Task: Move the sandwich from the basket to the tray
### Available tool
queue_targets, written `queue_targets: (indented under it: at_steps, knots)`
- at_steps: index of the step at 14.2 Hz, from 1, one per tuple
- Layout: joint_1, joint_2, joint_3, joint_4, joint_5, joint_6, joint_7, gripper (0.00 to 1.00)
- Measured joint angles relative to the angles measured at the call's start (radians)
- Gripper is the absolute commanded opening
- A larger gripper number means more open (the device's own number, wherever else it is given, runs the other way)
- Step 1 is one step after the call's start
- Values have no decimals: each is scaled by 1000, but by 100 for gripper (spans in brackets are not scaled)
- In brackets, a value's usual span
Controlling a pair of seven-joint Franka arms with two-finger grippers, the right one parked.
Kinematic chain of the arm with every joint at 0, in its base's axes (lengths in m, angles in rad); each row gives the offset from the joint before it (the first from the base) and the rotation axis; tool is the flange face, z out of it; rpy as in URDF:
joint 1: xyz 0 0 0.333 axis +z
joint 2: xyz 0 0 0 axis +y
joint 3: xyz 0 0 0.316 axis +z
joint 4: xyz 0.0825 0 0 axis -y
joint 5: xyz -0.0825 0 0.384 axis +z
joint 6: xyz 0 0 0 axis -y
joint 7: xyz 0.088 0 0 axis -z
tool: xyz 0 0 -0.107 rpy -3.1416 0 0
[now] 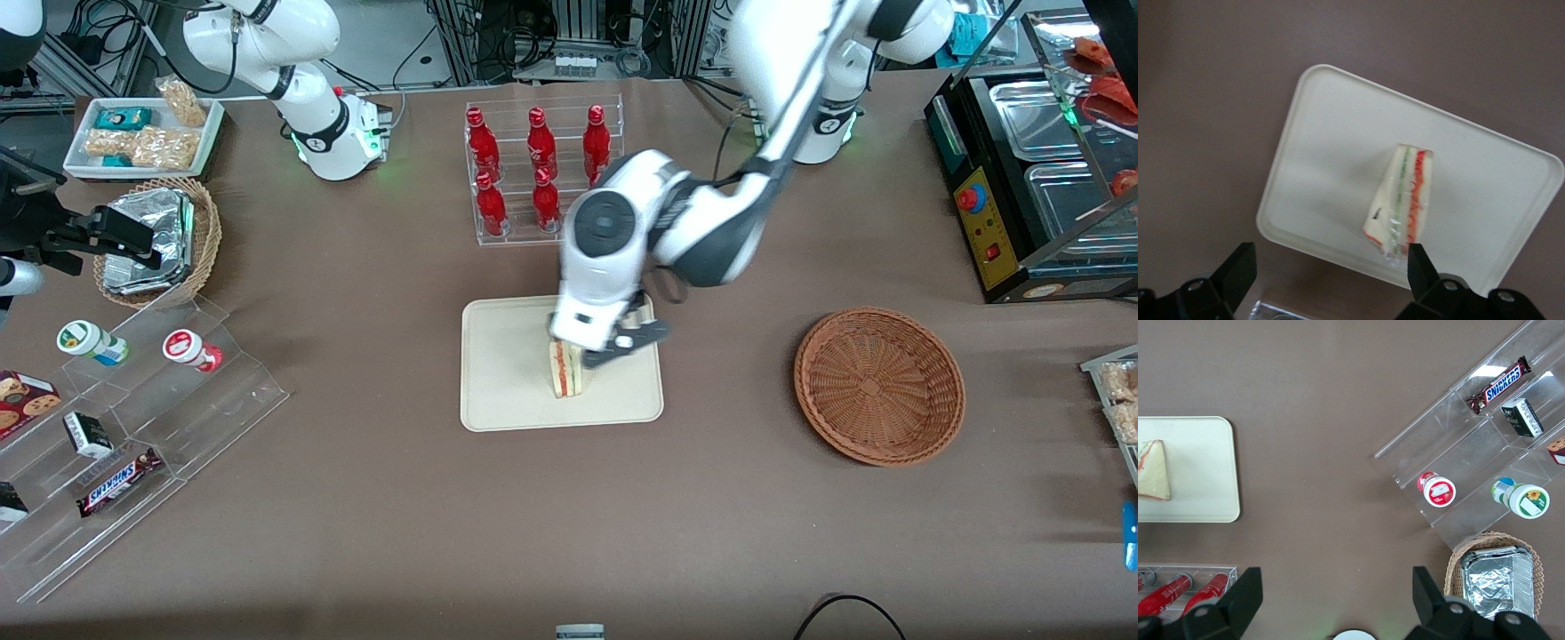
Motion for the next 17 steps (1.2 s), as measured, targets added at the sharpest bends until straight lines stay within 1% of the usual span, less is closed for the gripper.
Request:
queue_targets:
  at_steps: [2,4,6,8,12,17]
  knots:
    - [80,-40,2,-80,-1,-21,124,100]
    - [164,-97,4,-176,-1,-21,288,100]
    - [259,-190,6,-271,-2,-49,462,100]
    - [347,-296,8,-331,0,-146,633,100]
    - [489,-449,10,-361,22,-264,904,100]
    - [635,-577,8,-355,67,-286,1133,100]
